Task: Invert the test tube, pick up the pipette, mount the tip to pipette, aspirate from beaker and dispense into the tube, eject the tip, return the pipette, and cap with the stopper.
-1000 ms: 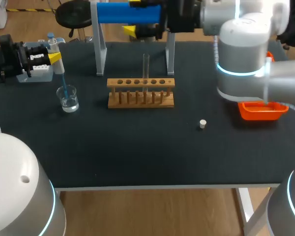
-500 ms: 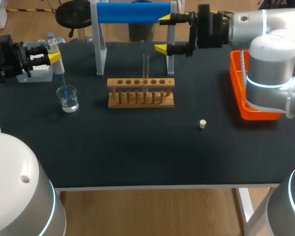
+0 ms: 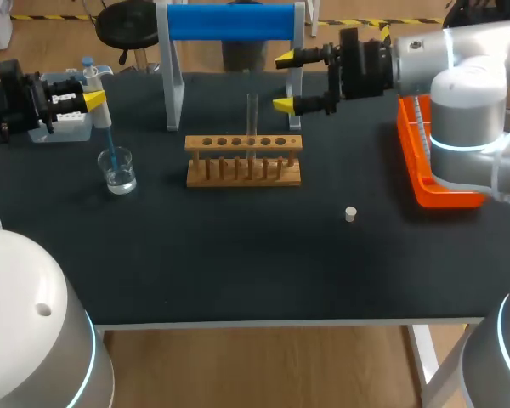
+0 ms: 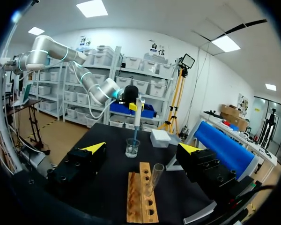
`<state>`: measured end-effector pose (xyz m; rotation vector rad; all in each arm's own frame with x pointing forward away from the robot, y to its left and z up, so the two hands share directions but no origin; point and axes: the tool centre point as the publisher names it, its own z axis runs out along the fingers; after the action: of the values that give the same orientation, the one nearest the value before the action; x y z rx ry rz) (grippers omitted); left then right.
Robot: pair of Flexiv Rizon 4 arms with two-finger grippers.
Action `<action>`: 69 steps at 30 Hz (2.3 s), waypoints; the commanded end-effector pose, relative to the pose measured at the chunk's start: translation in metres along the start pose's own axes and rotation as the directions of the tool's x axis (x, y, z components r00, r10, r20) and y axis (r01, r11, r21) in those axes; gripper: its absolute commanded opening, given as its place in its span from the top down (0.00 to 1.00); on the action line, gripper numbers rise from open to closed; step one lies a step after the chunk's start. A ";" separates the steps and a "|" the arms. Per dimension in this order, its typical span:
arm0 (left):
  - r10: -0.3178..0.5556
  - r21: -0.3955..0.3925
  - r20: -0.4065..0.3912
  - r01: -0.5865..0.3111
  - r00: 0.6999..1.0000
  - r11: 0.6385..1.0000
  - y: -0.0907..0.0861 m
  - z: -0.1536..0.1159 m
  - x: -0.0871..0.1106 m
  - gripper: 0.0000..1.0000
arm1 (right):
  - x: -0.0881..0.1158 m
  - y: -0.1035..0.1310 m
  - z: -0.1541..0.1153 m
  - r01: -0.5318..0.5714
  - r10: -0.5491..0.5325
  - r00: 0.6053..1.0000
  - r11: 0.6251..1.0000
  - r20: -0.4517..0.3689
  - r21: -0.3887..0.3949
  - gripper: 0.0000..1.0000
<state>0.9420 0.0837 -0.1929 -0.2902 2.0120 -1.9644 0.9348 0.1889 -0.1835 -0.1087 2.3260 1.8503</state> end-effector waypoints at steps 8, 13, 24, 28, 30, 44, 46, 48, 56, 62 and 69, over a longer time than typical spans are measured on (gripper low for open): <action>-0.001 -0.002 0.002 0.001 1.000 1.000 -0.001 0.000 0.001 1.00 | -0.015 -0.034 0.015 -0.025 0.028 0.995 0.999 -0.099 0.035 0.00; -0.001 -0.002 0.002 0.001 1.000 1.000 -0.001 0.000 0.001 1.00 | -0.017 -0.044 0.019 -0.041 0.047 0.994 0.998 -0.100 0.055 0.00; -0.001 -0.002 0.002 0.001 1.000 1.000 -0.001 0.000 0.001 1.00 | -0.016 -0.065 0.034 -0.057 0.067 0.994 0.993 -0.092 0.108 0.00; -0.001 -0.002 0.002 0.001 1.000 1.000 -0.001 0.000 0.001 1.00 | -0.016 -0.070 0.039 -0.064 0.073 0.994 0.991 -0.079 0.119 0.00; -0.001 -0.002 0.002 0.001 1.000 1.000 -0.001 0.000 0.001 1.00 | -0.015 -0.073 0.042 -0.066 0.074 0.995 0.990 -0.065 0.127 0.00; -0.001 -0.002 0.002 0.001 1.000 1.000 -0.001 0.000 0.001 1.00 | -0.004 -0.083 0.060 -0.065 0.074 0.996 0.981 -0.043 0.180 0.00; -0.001 -0.002 0.002 0.001 1.000 1.000 -0.001 0.000 0.001 1.00 | -0.003 -0.085 0.062 -0.059 0.068 0.997 0.979 -0.039 0.194 0.00; -0.001 -0.002 0.002 0.001 1.000 1.000 -0.001 0.000 0.001 1.00 | -0.002 -0.086 0.064 -0.059 0.068 0.997 0.979 -0.039 0.197 0.00; -0.001 -0.002 0.002 0.001 1.000 1.000 -0.001 0.000 0.001 1.00 | 0.001 -0.090 0.070 -0.044 0.054 0.998 0.972 -0.035 0.230 0.00; -0.001 -0.002 0.002 0.001 1.000 1.000 -0.001 0.000 0.001 1.00 | 0.001 -0.094 0.071 -0.032 0.042 0.999 0.968 -0.031 0.248 0.00; -0.001 -0.002 0.002 0.001 1.000 1.000 -0.001 0.000 0.001 1.00 | -0.003 -0.098 0.074 -0.015 0.025 0.999 0.964 -0.033 0.265 0.00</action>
<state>0.9420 0.0837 -0.1929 -0.2902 2.0120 -1.9644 0.9580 0.2356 -0.2924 -0.0842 2.5777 1.5431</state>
